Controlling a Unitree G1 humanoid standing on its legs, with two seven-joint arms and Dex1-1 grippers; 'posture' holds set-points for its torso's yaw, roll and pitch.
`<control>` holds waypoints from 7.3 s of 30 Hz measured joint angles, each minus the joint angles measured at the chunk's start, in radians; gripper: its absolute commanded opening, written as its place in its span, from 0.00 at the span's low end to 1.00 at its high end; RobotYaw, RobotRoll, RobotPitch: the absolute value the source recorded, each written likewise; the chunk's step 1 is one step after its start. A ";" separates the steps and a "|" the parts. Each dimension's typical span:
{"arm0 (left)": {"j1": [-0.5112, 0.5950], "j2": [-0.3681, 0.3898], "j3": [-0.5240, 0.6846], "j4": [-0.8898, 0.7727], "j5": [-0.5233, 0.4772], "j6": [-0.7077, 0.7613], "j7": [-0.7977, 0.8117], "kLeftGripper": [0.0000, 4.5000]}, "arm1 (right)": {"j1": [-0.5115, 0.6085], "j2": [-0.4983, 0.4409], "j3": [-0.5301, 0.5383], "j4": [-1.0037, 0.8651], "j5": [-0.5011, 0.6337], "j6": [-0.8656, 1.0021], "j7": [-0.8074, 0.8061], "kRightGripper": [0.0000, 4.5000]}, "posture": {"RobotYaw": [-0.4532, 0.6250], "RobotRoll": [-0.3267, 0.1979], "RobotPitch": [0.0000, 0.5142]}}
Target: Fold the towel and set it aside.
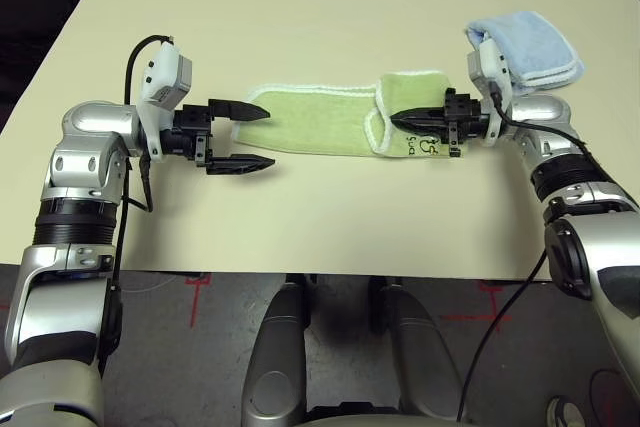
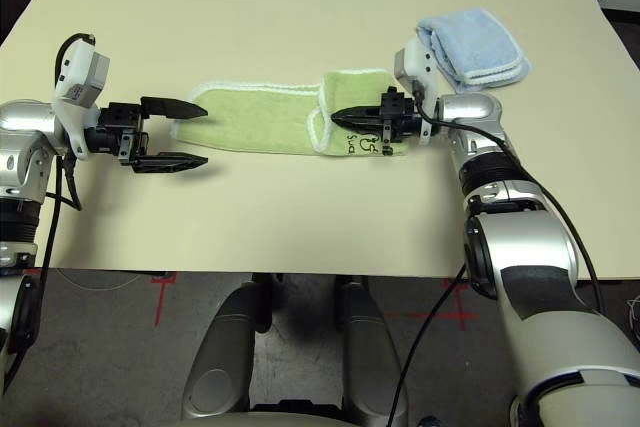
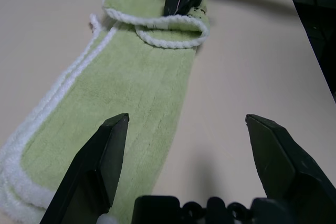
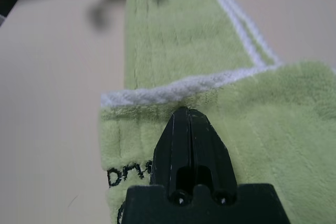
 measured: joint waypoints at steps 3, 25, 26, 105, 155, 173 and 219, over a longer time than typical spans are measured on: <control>-0.014 -0.009 0.000 0.000 -0.003 -0.006 0.002 1.00 | 0.000 -0.001 0.006 0.015 -0.025 -0.007 -0.042 0.01 | 0.55 0.62 0.59; -0.051 -0.038 -0.004 0.016 -0.015 -0.031 0.010 1.00 | -0.099 0.011 -0.097 0.032 -0.006 0.105 -0.298 0.01 | 0.53 0.62 0.58; -0.055 -0.038 -0.004 0.016 -0.015 -0.031 0.012 1.00 | -0.099 0.016 -0.090 0.036 -0.022 0.112 -0.331 0.01 | 0.53 0.62 0.58; -0.208 0.125 0.140 0.104 -0.069 0.977 0.554 1.00 | 0.322 -0.329 -0.031 -0.573 0.294 0.284 0.142 0.99 | 0.52 0.62 0.59; -0.152 -0.104 0.388 0.052 -0.429 1.376 0.996 1.00 | 0.323 -0.312 -0.031 -0.622 0.283 0.327 0.114 0.99 | 0.51 0.62 0.57; -0.153 -0.103 0.389 0.063 -0.386 1.344 1.002 0.01 | 0.323 -0.312 -0.031 -0.626 0.281 0.327 0.114 1.00 | 0.50 0.62 0.58; -0.039 0.165 0.370 -0.063 -0.375 1.302 0.864 0.01 | 0.268 -0.260 -0.055 -0.558 0.271 0.336 0.083 1.00 | 0.55 0.62 0.55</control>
